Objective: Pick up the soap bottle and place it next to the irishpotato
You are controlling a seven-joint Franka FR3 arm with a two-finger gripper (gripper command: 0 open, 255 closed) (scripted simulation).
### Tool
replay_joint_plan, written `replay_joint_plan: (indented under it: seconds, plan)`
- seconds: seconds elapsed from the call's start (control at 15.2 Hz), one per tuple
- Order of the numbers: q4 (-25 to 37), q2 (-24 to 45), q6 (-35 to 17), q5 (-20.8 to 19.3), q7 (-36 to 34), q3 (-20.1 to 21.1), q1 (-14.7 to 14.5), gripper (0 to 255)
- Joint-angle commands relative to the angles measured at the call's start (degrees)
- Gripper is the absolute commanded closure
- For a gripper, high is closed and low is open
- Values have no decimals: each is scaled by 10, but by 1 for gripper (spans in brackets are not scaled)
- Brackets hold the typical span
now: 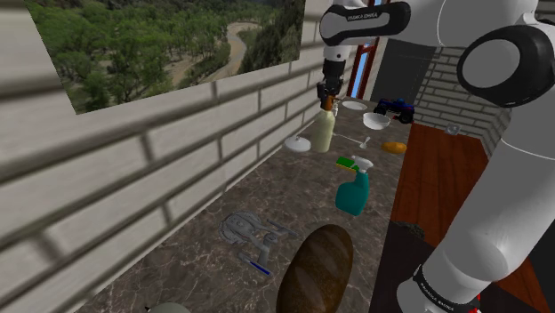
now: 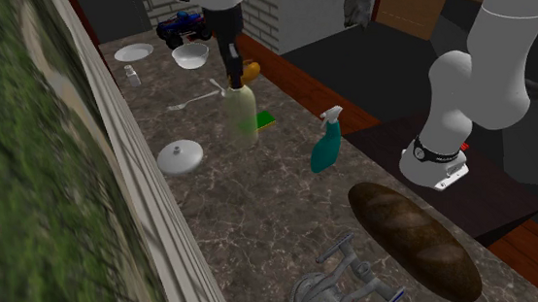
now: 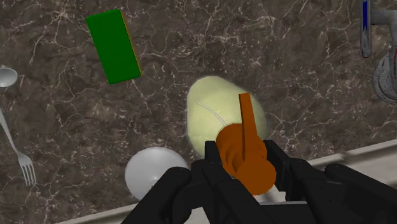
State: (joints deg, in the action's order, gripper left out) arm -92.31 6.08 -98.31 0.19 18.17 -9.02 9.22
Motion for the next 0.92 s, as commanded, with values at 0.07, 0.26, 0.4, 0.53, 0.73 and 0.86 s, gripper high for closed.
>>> replay_joint_plan:
  seconds: [0.07, 0.26, 0.4, 0.53, 0.73, 0.86]
  plan:
    - [-7, -3, -4, 1, 42, -18, 23, 255]
    - [-2, 0, -3, 4, 82, -36, 45, 255]
    - [4, 6, -2, 7, 108, -47, 60, 255]
    - [14, 14, 0, 10, 136, -58, 76, 255]
    - [34, 30, 5, 17, 177, -75, 100, 255]
    - [52, 44, 9, 23, 204, -86, 117, 255]
